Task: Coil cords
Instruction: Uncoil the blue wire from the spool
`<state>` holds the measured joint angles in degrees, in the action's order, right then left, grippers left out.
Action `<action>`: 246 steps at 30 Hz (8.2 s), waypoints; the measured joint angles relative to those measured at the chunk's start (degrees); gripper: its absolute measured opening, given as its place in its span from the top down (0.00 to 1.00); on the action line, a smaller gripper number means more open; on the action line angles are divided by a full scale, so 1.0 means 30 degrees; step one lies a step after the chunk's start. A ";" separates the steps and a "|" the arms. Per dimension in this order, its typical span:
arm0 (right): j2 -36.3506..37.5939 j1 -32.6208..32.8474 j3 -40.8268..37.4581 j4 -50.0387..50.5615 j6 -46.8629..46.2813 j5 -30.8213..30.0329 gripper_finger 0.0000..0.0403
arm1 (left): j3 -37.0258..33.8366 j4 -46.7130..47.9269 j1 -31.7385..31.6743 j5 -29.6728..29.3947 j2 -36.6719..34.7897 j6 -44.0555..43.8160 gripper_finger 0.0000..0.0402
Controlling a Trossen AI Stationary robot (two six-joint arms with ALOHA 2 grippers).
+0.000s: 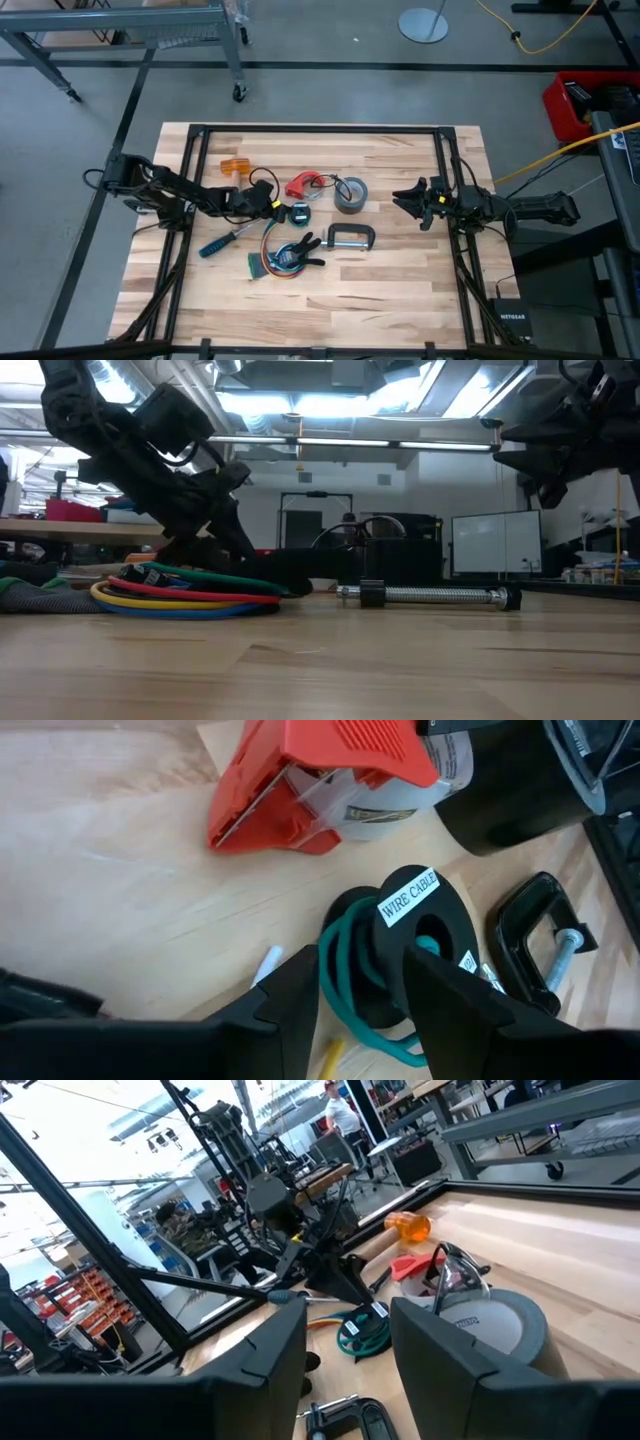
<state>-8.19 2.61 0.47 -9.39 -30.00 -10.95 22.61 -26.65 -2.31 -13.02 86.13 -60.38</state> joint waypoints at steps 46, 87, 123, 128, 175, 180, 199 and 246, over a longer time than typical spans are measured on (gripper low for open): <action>0.0007 0.0000 0.0000 0.0028 0.0007 0.0005 0.63 | 0.1539 -0.0882 0.0707 -0.0270 0.2555 -0.0424 0.66; 0.0007 0.0003 -0.0007 0.0073 0.0011 0.0009 0.63 | 0.3198 -0.1856 0.0882 -0.0146 0.3861 0.1415 0.72; 0.0000 0.0007 -0.0004 0.0142 0.0011 0.0547 0.63 | 0.5829 -0.2600 0.0903 0.1858 0.6273 0.4288 0.99; 0.0000 0.0007 0.0000 0.0110 0.0007 0.0891 0.63 | 0.5807 -0.3428 0.0698 0.1865 0.6273 0.4968 1.00; -1.0180 0.0021 0.1204 -0.7976 -0.0008 0.2511 0.63 | 0.5792 -0.9094 -0.0140 0.6371 0.1858 0.8613 1.00; -1.4552 0.0022 0.3502 -0.8070 0.0811 0.2614 0.63 | 0.5792 -0.9120 -0.0102 0.7076 0.1865 0.8568 1.00; -2.1573 0.0000 0.9092 -0.7730 0.5067 0.7083 0.63 | 0.5792 -0.9346 0.0705 0.7421 0.1865 0.8274 1.00; -2.1545 0.0000 0.9129 -0.8774 0.5610 0.7327 0.63 | 0.5792 -0.9320 0.1690 0.7676 0.1865 0.8126 1.00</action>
<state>-72.82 2.61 27.86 -35.71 -13.17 11.03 39.99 -54.61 2.76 10.01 91.72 -36.00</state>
